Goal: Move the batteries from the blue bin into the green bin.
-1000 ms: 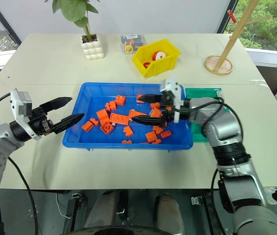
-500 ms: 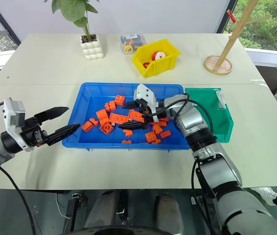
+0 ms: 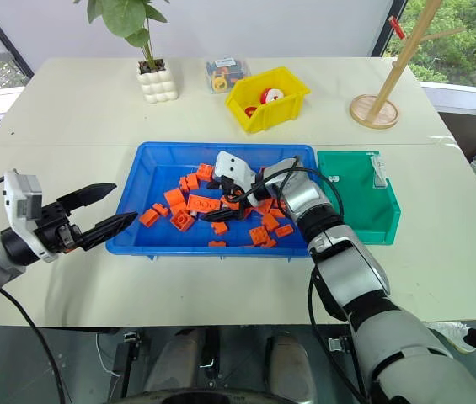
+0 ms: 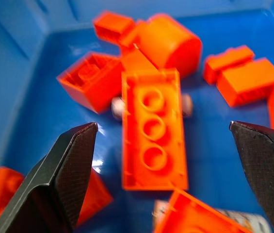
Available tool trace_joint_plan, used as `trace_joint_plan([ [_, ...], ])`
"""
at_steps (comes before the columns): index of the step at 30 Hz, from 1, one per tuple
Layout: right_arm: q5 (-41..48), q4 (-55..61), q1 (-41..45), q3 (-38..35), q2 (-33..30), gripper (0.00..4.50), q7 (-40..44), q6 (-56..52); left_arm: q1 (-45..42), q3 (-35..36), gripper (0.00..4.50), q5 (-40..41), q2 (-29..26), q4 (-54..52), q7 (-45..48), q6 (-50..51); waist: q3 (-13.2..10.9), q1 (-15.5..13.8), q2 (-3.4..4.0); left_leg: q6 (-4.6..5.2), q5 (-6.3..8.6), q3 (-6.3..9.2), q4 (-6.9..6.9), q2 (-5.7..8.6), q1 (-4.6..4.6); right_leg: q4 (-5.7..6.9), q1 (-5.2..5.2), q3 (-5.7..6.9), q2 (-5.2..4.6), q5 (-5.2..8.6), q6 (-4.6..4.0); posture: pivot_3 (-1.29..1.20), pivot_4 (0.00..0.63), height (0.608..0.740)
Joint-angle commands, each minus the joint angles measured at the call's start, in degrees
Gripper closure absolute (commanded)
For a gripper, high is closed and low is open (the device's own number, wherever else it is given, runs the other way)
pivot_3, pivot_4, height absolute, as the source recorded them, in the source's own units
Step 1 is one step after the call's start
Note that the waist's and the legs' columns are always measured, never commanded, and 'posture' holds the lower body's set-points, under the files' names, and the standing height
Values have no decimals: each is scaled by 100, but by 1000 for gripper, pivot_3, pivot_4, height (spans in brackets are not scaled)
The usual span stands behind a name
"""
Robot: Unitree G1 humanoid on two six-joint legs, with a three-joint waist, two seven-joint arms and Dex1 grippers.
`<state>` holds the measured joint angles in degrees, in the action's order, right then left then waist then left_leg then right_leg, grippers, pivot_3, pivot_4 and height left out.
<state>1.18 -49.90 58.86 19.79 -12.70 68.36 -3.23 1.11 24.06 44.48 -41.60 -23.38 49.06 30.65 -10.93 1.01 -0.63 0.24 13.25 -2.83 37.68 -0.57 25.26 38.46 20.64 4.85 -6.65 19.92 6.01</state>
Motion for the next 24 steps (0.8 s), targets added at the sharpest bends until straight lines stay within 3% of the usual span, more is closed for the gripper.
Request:
trace_joint_plan([
  [1, -127, -114, 136, -62, 98, 253, -14, 145, -41, 100, 0, 58, 24, -152, -37, -131, 0, 7, 0, -1, 0, 0, -1, 0, 0, 0, 0, 0, 0, 0, 0, 0, 150, 739],
  [4, -132, -113, 134, -103, 139, 1091, 19, 162, -42, 92, 0, 46, 31, -130, -43, -156, 0, 6, 0, -1, -1, 0, -2, 0, 0, 0, 0, 0, 0, 0, 0, 0, 150, 739],
  [8, -124, 29, 129, -167, 175, 2941, 21, 135, -49, 78, 0, 14, 43, -88, -44, -194, 0, 5, 1, -1, -1, 0, -2, 0, 0, 0, 0, 0, 0, 0, 0, 0, 150, 739],
  [18, 125, 719, 377, -533, 96, 2941, -41, -192, -53, 36, 0, -17, 56, -12, -34, -255, -1, 7, 2, -2, -1, -2, -5, 0, 0, 0, 3, -2, -1, 0, 0, 0, 150, 739],
  [24, 24, 815, 538, -709, -455, 2941, 17, -164, -97, -1, 0, -22, 56, 55, -15, -270, 0, -20, 1, -2, -1, -2, -6, 2, 1, 0, 3, -2, -3, 0, 0, 0, 150, 739],
])
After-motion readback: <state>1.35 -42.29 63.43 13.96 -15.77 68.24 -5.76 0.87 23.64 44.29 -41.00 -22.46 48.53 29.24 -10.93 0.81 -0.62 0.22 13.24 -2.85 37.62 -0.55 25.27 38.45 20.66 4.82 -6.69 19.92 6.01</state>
